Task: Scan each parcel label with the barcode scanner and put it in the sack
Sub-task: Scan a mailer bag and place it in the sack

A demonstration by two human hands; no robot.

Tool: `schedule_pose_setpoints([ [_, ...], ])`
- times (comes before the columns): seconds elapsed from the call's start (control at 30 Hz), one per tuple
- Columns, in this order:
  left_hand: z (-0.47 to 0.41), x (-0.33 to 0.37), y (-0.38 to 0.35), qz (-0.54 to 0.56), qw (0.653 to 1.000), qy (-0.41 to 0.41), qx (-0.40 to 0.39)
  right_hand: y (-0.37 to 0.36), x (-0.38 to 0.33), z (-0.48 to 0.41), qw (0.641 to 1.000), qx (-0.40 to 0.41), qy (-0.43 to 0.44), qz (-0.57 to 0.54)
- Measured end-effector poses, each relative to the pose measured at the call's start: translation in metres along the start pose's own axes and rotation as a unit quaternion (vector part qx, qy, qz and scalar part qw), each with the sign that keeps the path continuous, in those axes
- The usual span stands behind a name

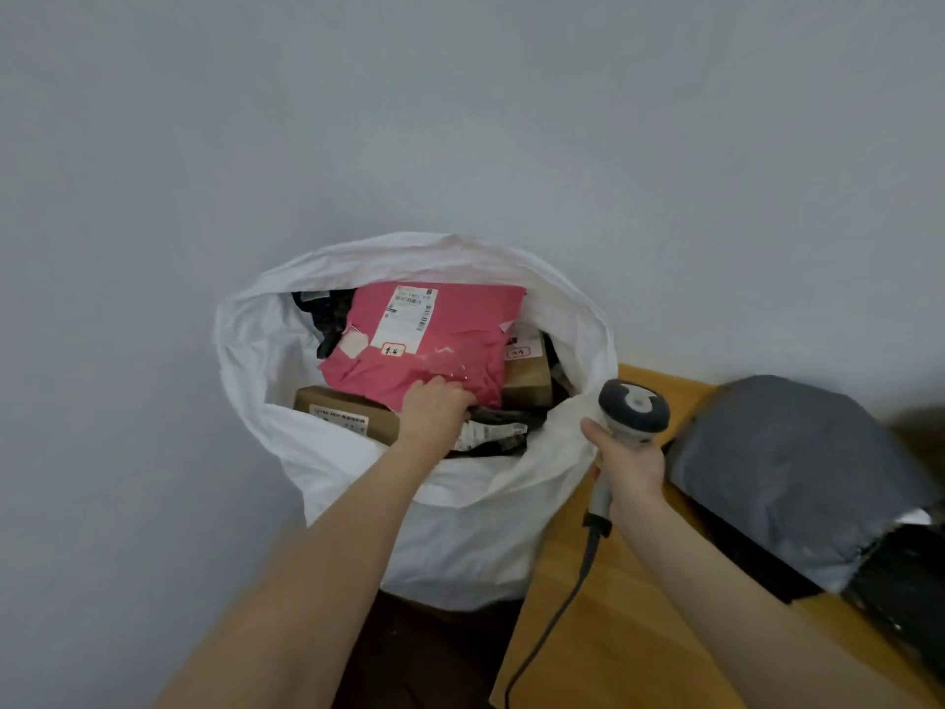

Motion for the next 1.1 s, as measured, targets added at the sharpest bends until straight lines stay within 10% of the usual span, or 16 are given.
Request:
schedule_pose_setpoints([
  [0.23,0.032,-0.031,-0.014,0.096,0.977,-0.136,0.133,-0.038,0.015,0.018,0.999,-0.038,0.017,-0.009],
  [0.43,0.043,-0.096,-0.061,-0.094,0.985,0.000,-0.143,-0.085,0.020,0.053,0.997,-0.058,0.041,0.008],
  [0.57,0.036,-0.106,-0.043,0.034,0.978,-0.010,-0.206,-0.089,0.015,0.062,0.994,-0.070,0.064,0.049],
  [0.83,0.017,-0.134,0.120,0.231,0.955,-0.042,0.184,-0.112,-0.054,0.072,0.981,-0.122,0.144,0.034],
  [1.1,0.037,-0.127,0.108,0.140,0.935,-0.139,0.295,-0.097,-0.085,0.061,0.983,-0.068,0.169,0.010],
])
Point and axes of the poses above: each hand's wrist, its own z-axis away from the middle knuckle, its own y-axis out of the back of the hand, x = y × z, the point moved 5 cm from there along -z, towards the middle knuckle, and after that the axes turned 10 degrees about y, right-handed, at the moved point
